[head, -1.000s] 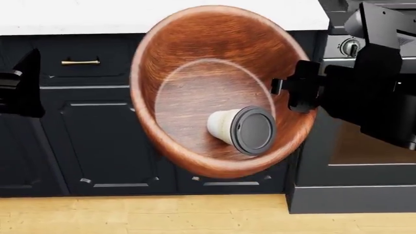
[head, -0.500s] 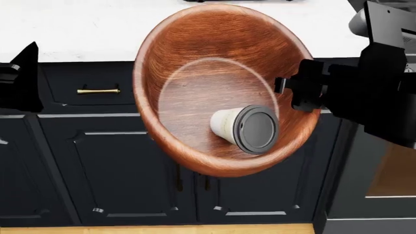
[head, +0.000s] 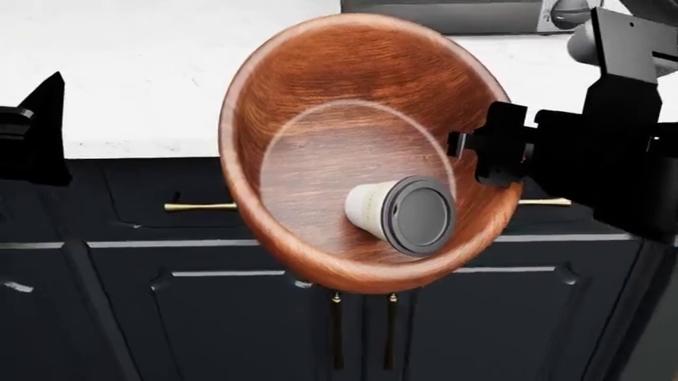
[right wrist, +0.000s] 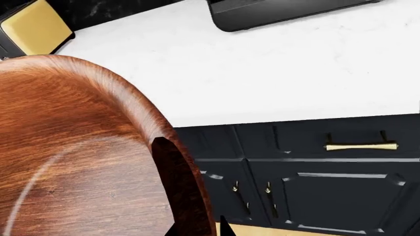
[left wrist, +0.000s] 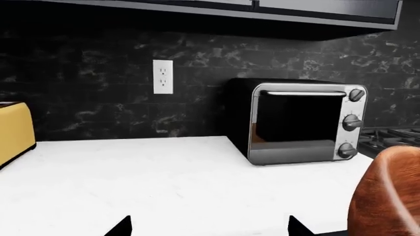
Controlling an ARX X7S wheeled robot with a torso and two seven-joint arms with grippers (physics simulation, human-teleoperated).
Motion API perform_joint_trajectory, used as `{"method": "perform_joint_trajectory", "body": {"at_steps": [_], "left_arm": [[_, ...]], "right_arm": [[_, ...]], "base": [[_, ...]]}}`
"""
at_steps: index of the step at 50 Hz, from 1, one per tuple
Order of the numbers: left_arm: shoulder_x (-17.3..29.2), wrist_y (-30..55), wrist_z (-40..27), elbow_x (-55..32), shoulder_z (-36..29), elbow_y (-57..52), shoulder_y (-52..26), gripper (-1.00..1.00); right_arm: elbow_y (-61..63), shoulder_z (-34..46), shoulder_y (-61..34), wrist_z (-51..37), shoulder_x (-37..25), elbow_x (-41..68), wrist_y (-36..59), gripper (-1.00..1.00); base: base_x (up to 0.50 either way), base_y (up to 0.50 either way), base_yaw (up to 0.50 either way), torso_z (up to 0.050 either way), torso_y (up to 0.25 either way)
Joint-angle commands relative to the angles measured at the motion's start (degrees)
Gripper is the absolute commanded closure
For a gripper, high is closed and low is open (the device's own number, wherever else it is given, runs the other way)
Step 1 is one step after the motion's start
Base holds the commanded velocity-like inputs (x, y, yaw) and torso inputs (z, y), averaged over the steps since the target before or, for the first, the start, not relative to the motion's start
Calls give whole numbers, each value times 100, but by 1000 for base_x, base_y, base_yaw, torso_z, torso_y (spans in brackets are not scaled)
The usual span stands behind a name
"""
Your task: Place the cup inside the bowl on the dining table and move the bowl to any counter.
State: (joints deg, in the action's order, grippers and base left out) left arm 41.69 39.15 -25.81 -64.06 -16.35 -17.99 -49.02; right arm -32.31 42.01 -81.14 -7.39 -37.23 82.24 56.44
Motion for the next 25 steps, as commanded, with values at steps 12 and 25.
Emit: {"method": "perform_joint_trajectory", "body": {"at_steps": [12,25], "left_arm": [[30,-98,71,33,16,35,116,-100],[107,-148,143,10,72,53,180,-100]], "right_arm": [[-33,-31,-29,153,89,-30,-87,100],[-160,-4,-29,173,182,-55,-114,100]], "base": [[391,464,0,0,2],[390,463,0,0,1]]}}
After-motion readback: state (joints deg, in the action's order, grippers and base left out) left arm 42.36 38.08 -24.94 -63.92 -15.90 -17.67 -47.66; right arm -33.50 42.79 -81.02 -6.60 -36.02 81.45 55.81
